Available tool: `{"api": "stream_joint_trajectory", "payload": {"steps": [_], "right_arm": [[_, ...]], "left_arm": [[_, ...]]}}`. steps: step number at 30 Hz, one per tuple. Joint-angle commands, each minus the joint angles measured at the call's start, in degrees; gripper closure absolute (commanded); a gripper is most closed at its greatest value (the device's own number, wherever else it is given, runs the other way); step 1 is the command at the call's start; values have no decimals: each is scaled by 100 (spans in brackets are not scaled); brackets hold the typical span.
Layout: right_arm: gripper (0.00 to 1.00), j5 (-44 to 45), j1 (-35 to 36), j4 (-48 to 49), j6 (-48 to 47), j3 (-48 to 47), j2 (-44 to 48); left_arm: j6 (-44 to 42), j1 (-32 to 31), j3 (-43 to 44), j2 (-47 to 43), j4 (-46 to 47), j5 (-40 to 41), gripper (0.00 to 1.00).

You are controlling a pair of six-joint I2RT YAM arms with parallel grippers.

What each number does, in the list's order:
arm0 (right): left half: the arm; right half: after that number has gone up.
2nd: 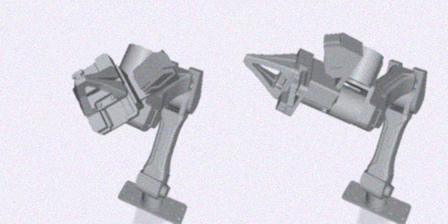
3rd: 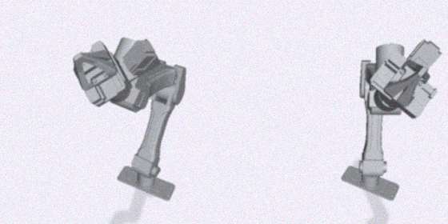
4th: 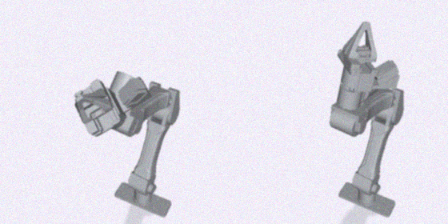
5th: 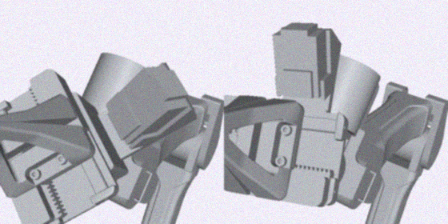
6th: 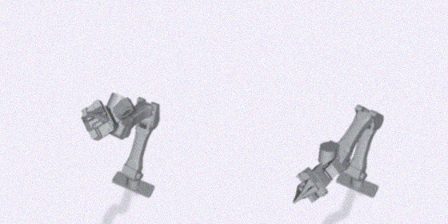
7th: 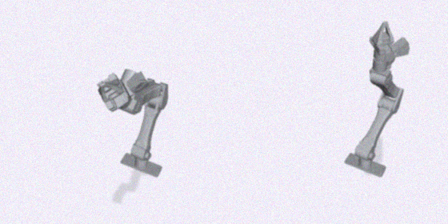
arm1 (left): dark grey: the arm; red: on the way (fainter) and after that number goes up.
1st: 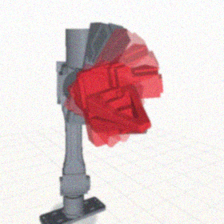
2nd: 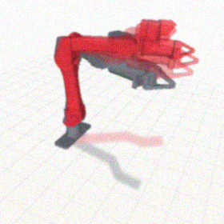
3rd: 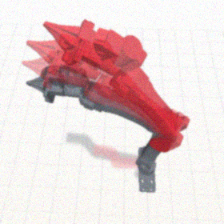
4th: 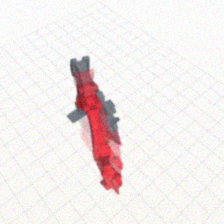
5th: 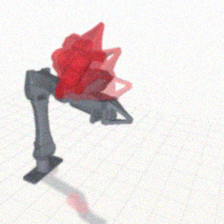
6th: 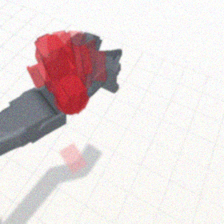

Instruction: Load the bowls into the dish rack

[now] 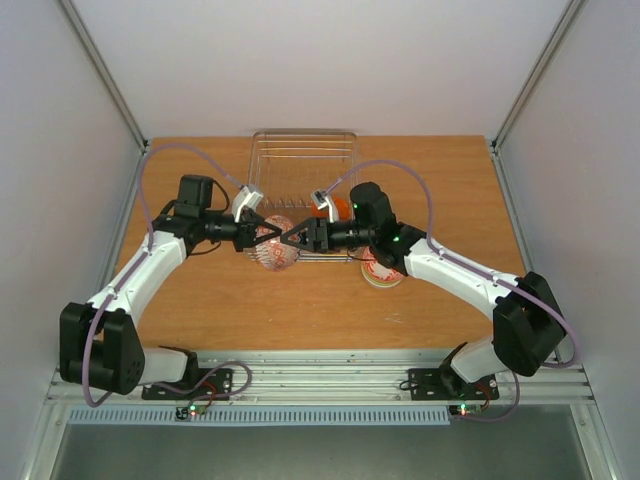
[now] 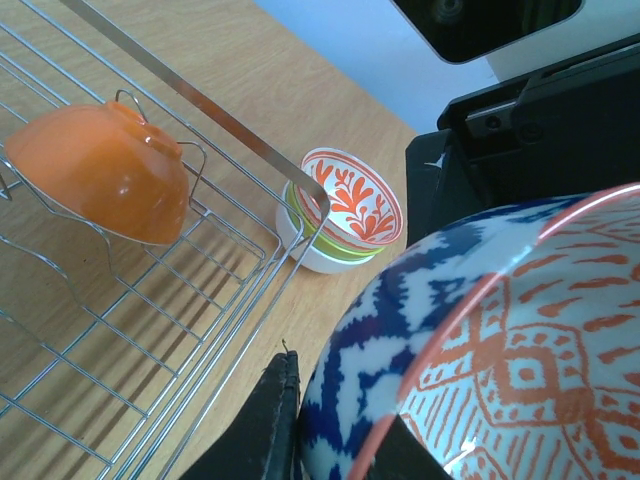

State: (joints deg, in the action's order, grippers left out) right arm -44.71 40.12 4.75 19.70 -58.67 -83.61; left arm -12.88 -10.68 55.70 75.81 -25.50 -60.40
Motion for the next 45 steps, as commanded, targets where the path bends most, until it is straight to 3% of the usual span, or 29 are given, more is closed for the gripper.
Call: {"api": "stream_joint_trajectory", "payload": {"steps": [1, 4, 6, 7, 9, 10, 14, 20, 29, 39, 45], "right_arm": [[76, -626, 48, 658, -102, -21, 21], [94, -595, 42, 620, -186, -50, 56], [99, -429, 45, 322, -378, -141, 93], [99, -296, 41, 105, -512, -209, 123], [99, 96, 46, -646, -847, -447, 180], [99, 313, 41, -959, -997, -550, 191], [99, 1309, 40, -2062, -1527, -1018, 151], [99, 3140, 105, -3460, -2183, -1895, -251], [99, 5428, 506, -4940, -2681, -3628, -1524], [99, 6958, 964, -5597, -3022, -5038, -2753], [99, 7318, 1103, -5777, -3106, -5562, -3265]], "left_arm": [[125, -12, -24, -61, 301, -550, 100], [149, -13, -16, -49, 315, -477, 99], [155, -13, -3, -53, 294, -306, 99], [161, -13, 8, -49, 265, -166, 89], [122, -12, 44, -91, 186, 157, 53], [98, -13, 38, -132, 180, 373, 42], [158, -13, -55, -341, 346, 1287, 26], [215, -13, -173, -669, 545, 2580, 21], [177, -11, -178, -654, 533, 2840, 20], [158, -11, -208, -646, 527, 2685, 20], [137, -13, -211, -652, 511, 2595, 20]]}}
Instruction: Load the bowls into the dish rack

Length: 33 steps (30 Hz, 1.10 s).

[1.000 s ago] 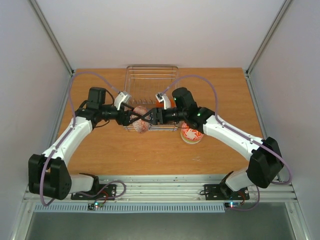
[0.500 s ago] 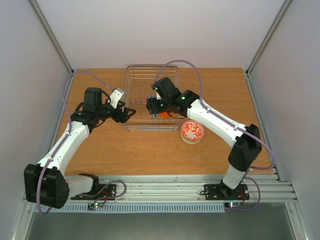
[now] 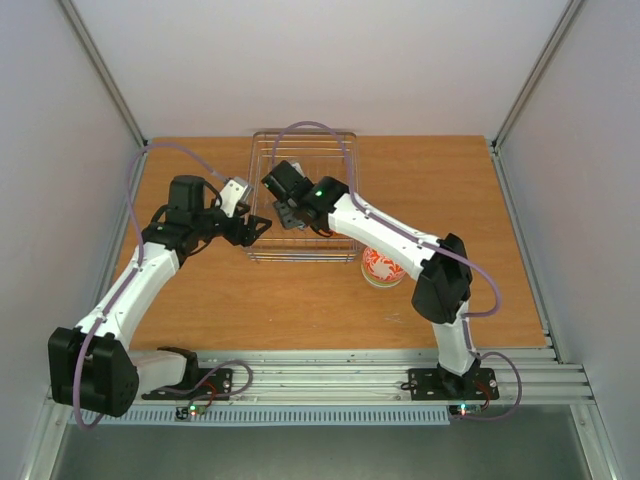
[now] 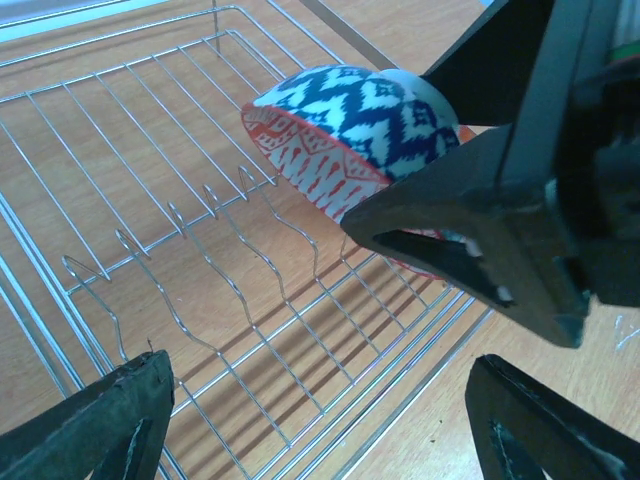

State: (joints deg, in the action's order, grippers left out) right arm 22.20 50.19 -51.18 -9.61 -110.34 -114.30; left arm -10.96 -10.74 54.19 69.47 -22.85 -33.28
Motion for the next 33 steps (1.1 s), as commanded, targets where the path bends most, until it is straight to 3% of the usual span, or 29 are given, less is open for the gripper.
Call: {"api": "stream_joint_trajectory", "payload": {"steps": [1, 11, 23, 33], "right_arm": [[99, 706, 116, -202, -181, -462, -269], [99, 1394, 260, -410, -295, -1246, -1161], [99, 1201, 333, -771, -235, -1912, -2072], [96, 715, 474, -869, 48, -1579, -2093]], "left_arm": [[-60, -7, -63, -17, 243, -134, 20], [-90, -4, -82, -53, 232, -246, 20], [-134, -7, -101, -86, 235, -249, 20], [223, 2, -181, -271, 683, 1804, 20]]}}
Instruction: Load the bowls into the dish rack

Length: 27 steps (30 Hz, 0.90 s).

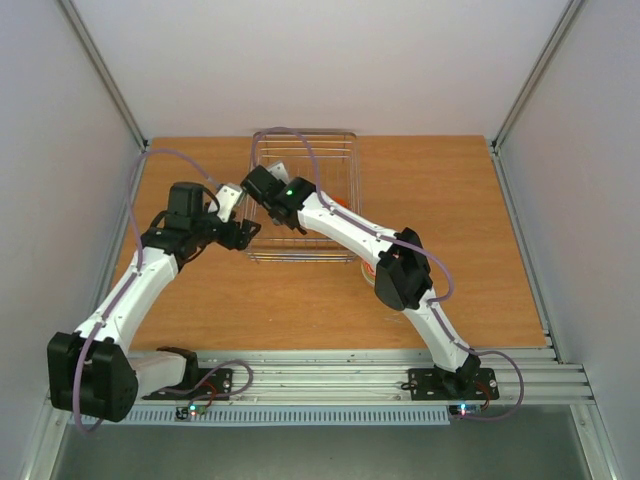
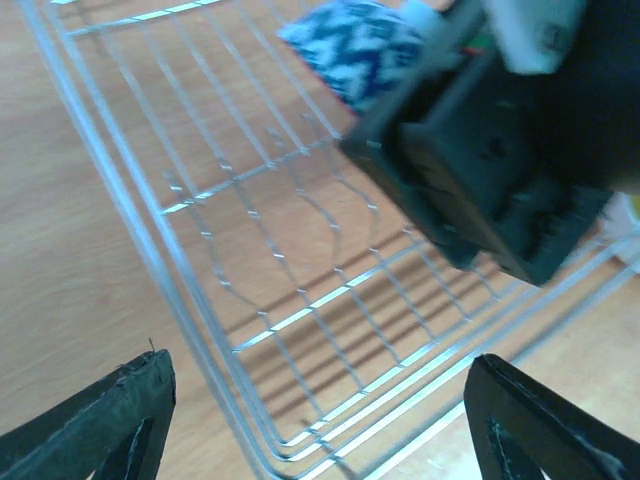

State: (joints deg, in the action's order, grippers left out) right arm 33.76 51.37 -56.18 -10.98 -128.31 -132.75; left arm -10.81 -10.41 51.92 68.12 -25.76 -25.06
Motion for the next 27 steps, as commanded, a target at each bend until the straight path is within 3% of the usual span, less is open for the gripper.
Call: {"api": "stream_joint_trajectory", "payload": {"steps": [1, 5, 10, 12, 27], "right_arm": [[93, -496, 351, -365, 206, 257, -244], [66, -669, 360, -239, 254, 464, -199], [34, -783, 364, 102, 233, 837, 2], [26, -794, 372, 199, 192, 966, 79], [1, -1134, 425, 894, -194, 1815, 1142]], "left_arm": [[271, -31, 51, -126, 1011, 1383, 20], [413, -7, 53, -132, 1116, 2138, 20], [447, 13, 46, -145, 1123, 2193, 20], [427, 13, 46, -141, 1120, 2189, 20], [386, 31, 20, -113, 1152, 2372, 20]]}}
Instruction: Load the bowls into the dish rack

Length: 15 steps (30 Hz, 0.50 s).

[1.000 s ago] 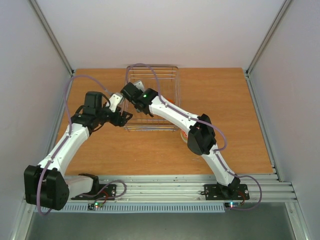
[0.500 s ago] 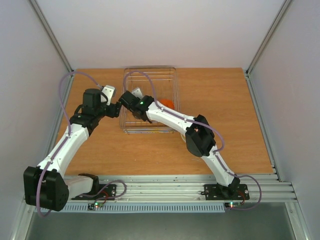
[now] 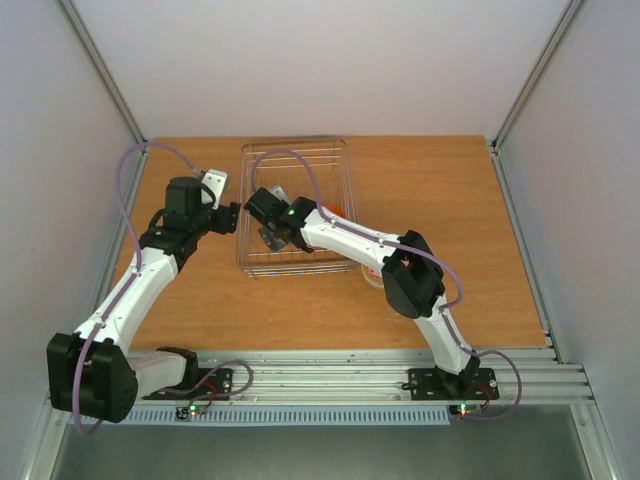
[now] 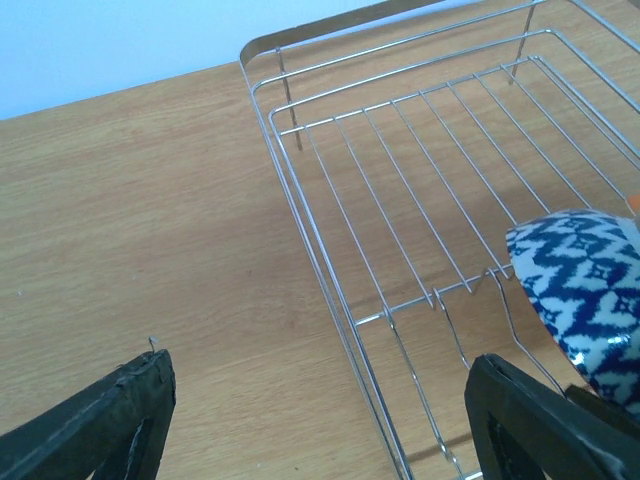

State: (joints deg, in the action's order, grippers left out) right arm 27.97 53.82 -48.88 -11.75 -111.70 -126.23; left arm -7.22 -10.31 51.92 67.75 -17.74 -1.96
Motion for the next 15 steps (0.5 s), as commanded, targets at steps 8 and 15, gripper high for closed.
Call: {"api": "stream_joint_trajectory", "payload": {"steps": [8, 15], "right_arm": [[1, -1163, 187, 500, -310, 553, 1129], [1, -639, 93, 597, 27, 1347, 2140]], "left_arm": [[2, 20, 46, -13, 314, 23, 20], [-14, 29, 55, -34, 261, -70, 20]]}}
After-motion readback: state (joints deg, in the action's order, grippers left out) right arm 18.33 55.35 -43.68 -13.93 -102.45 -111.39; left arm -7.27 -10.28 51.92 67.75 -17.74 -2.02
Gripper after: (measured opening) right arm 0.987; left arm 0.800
